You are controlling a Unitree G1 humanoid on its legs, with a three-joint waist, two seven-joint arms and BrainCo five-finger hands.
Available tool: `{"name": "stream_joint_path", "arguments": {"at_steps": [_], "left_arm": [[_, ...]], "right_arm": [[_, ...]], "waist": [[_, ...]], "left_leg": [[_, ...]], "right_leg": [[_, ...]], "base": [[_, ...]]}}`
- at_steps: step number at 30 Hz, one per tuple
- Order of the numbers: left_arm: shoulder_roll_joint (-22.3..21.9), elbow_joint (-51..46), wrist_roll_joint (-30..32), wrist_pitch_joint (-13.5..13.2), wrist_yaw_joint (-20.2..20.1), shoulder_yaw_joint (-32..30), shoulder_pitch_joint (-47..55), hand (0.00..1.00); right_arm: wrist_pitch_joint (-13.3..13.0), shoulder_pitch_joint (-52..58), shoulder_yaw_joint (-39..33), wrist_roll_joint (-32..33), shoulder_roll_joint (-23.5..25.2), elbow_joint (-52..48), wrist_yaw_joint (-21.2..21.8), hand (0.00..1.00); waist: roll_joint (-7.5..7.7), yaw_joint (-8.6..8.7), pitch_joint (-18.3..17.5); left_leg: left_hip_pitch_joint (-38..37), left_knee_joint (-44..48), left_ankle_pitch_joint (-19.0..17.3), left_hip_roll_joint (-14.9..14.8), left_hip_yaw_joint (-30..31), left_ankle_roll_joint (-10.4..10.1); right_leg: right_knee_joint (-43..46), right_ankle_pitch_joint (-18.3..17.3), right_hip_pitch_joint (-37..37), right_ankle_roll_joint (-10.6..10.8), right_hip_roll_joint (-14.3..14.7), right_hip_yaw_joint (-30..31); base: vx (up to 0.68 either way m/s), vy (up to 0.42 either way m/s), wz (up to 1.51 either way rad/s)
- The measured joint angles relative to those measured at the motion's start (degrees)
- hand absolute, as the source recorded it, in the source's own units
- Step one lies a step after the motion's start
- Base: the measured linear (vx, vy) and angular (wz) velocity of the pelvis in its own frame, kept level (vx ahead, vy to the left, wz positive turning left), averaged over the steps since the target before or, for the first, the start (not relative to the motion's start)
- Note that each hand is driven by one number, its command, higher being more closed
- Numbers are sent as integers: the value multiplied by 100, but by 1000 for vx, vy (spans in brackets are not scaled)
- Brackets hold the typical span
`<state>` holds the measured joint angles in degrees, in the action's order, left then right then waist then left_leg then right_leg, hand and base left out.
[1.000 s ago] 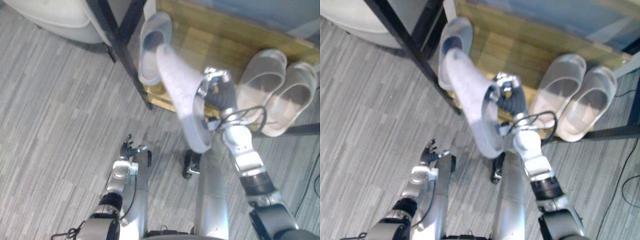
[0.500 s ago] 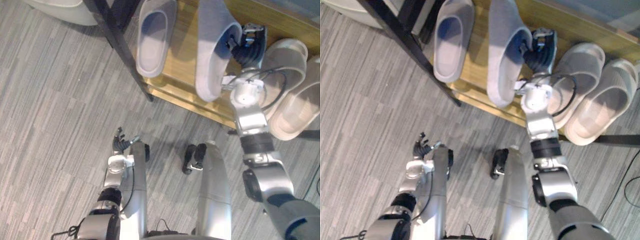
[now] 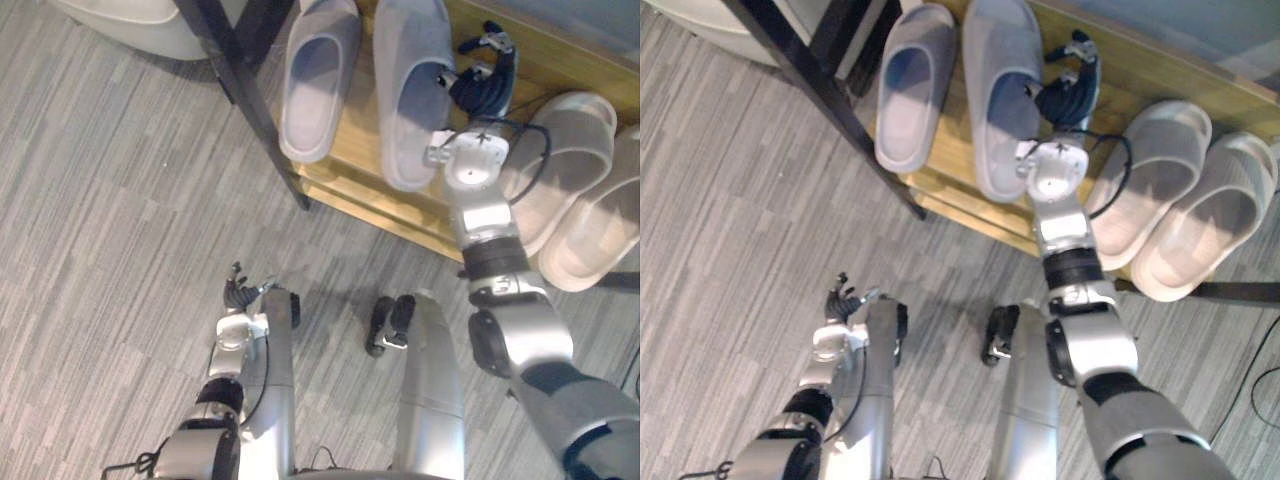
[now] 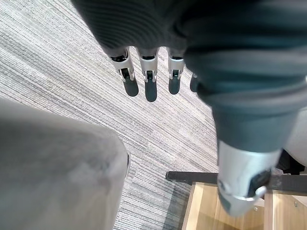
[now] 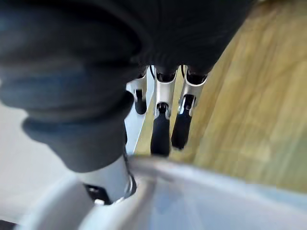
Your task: Organize the slippers on the shoe rack
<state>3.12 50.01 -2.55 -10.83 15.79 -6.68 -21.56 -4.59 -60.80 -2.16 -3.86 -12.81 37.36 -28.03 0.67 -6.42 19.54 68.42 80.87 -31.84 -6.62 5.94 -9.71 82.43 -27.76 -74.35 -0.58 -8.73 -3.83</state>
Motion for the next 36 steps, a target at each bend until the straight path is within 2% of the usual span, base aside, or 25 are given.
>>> {"name": "stream_joint_path", "arguments": {"at_steps": [8,15,24,26,33,36], "left_arm": [[27,44,-67,23,54,-16,8,0],[34,46,-103,38,100,-39,40,0],[44,82,-84,192,90,-91,263,0],[44,78,-80,216,83,-147,317,0],[4,59,131,275,25,-257,372,0],[-10,47,133,287,29,-304,378,0]], "right_arm": [[-9,-1,-40,227,386,3,-1,0],[-74,140,26,398,438,-110,-2,0],[-199,1651,260,407,965,-1416,28,0],[-295,2062,277,430,1085,-1690,92,0],[-412,2838,297,1034,1424,-1893,394,0],[-562,2970,300,1429,1505,-1968,533,0]], "waist": [[-1,0,-9],[1,1,-10],[49,47,-172],[92,62,-238],[94,90,-238],[94,91,-237]], "left_leg": [[-45,-3,0,-75,-91,1],[-91,-8,0,-126,-122,1],[-351,-114,-5,-197,-239,7],[-366,-187,-4,-197,-255,7],[-496,-228,-11,-196,-256,19],[-496,-249,-11,-195,-259,19]], "right_leg": [[-17,-1,1,6,60,56],[-29,5,28,-3,83,66],[-124,-12,261,29,100,98],[-184,-6,273,40,95,96],[-253,-2,441,52,88,78],[-265,-3,440,53,88,77]], "base": [[8,-8,-4],[5,-5,-2],[8,-4,-2],[0,0,0],[0,0,0],[10,-3,0]]}}
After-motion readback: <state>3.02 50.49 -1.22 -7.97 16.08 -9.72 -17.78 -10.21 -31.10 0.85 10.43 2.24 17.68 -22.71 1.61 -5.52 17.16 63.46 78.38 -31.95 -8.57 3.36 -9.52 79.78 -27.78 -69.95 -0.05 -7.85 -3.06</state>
